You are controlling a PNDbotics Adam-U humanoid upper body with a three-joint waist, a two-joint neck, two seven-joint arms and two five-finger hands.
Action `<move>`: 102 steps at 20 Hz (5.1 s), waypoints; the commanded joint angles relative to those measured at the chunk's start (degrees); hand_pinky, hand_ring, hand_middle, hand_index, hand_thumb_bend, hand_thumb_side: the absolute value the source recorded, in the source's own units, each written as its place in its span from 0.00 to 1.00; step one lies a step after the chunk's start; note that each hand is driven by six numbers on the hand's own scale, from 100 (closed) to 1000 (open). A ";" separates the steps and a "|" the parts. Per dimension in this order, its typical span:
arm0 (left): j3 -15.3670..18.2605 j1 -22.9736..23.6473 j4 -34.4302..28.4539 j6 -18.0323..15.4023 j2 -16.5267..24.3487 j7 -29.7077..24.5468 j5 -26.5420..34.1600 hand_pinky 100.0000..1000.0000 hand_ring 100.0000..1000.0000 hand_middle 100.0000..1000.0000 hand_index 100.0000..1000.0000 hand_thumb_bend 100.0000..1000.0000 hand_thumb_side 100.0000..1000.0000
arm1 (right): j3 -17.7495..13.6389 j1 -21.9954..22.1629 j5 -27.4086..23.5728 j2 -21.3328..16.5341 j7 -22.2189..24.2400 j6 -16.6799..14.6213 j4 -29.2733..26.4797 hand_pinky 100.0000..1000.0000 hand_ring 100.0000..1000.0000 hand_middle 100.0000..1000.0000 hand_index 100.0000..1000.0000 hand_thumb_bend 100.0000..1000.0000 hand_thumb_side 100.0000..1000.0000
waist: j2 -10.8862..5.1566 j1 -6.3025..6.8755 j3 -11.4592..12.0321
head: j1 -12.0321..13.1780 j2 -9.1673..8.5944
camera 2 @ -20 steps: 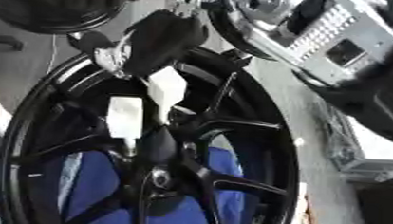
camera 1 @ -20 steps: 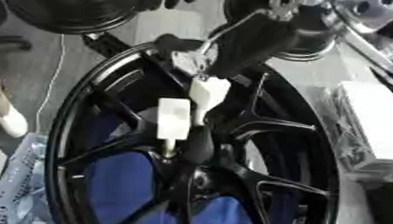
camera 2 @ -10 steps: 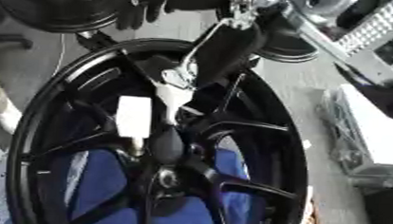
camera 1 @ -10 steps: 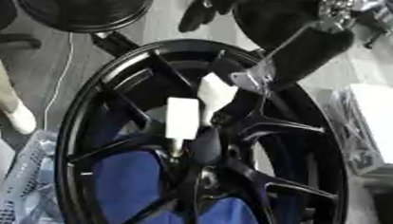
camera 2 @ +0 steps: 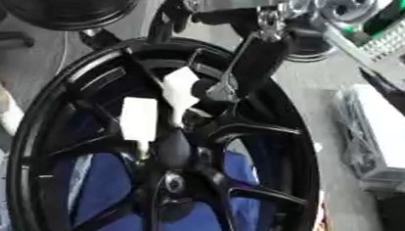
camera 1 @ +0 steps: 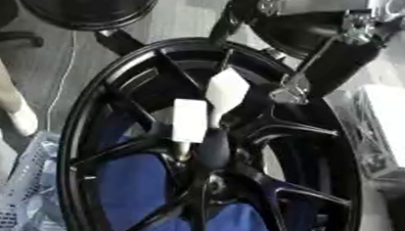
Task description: Pull the pin out of the wheel hub.
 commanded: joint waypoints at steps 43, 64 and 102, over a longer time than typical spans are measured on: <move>0.73 1.25 -0.87 1.18 -1.62 1.02 -0.95 0.85 0.68 0.70 0.78 0.00 0.73 | 1.29 1.48 3.77 -0.80 -6.13 2.66 -0.68 0.85 0.82 0.65 0.75 0.14 0.00 | 4.08 -0.45 2.80 | -1.28 -0.42; 1.45 1.77 -0.87 1.28 -2.13 1.92 -1.36 0.85 0.68 0.71 0.78 0.00 0.72 | 1.62 1.11 0.20 0.24 -9.84 3.76 -0.68 0.76 0.67 0.33 0.42 0.01 0.00 | 3.91 -1.09 3.35 | -0.92 -0.38; 3.06 3.54 -0.87 0.98 -2.36 2.59 -1.51 0.86 0.69 0.71 0.78 0.00 0.71 | -23.99 18.98 1.26 -10.84 -27.70 8.52 -0.28 0.71 0.57 0.18 0.27 0.00 0.00 | 1.89 0.81 -0.66 | 2.57 -0.75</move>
